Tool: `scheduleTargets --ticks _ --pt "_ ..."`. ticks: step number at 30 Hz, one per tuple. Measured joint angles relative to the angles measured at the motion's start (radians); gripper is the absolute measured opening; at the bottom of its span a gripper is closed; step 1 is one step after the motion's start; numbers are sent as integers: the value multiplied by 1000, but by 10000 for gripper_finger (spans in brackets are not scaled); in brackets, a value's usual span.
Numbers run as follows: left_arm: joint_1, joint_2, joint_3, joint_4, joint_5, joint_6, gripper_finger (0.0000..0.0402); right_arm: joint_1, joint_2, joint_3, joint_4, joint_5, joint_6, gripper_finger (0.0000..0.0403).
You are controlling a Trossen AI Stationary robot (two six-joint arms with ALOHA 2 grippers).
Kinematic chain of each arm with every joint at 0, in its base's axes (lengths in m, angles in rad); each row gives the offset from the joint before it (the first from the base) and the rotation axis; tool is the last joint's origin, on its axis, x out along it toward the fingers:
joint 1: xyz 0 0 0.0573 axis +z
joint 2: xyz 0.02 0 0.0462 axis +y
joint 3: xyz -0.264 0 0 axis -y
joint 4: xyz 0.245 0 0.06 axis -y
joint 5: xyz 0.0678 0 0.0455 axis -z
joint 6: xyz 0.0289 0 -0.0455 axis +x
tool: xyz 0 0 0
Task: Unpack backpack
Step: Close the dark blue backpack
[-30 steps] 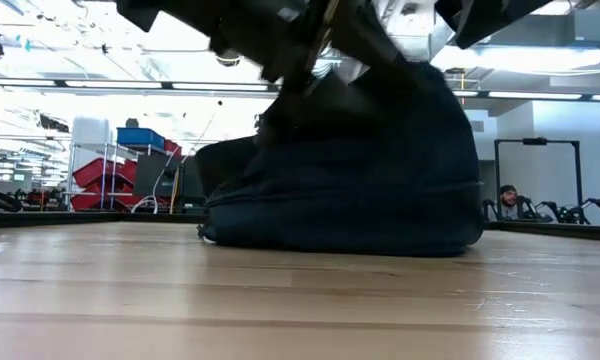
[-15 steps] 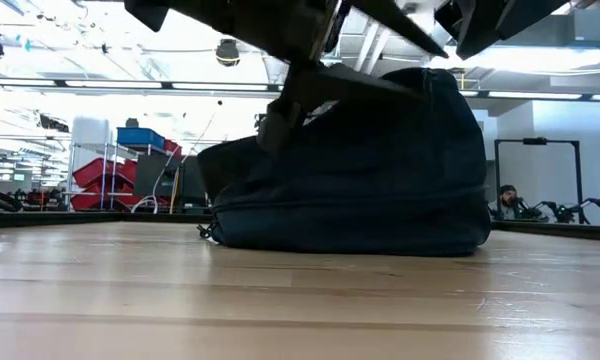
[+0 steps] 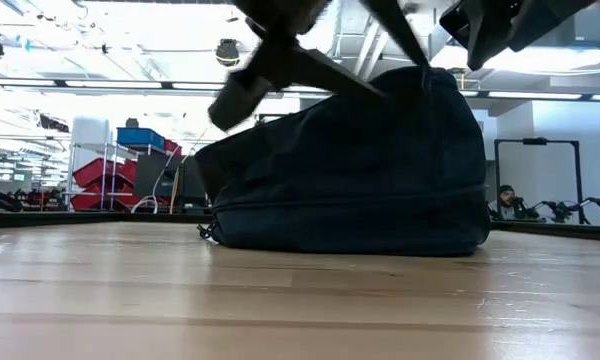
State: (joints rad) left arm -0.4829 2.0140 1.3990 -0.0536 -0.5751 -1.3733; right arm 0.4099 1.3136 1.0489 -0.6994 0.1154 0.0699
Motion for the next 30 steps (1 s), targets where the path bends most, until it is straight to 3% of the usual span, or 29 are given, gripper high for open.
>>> scheduleTargets --ticks 5,13,20,30 --pt "2 89 60 37 -42 154 135 0 0 0 -9 0 0 175" --pt "43 113 64 -45 -34 86 190 0 0 0 -16 0 1 175" --pt "70 113 64 96 -33 209 231 0 0 0 -23 0 1 175" --pt "111 113 64 103 -29 243 226 0 0 0 -30 -1 0 175"
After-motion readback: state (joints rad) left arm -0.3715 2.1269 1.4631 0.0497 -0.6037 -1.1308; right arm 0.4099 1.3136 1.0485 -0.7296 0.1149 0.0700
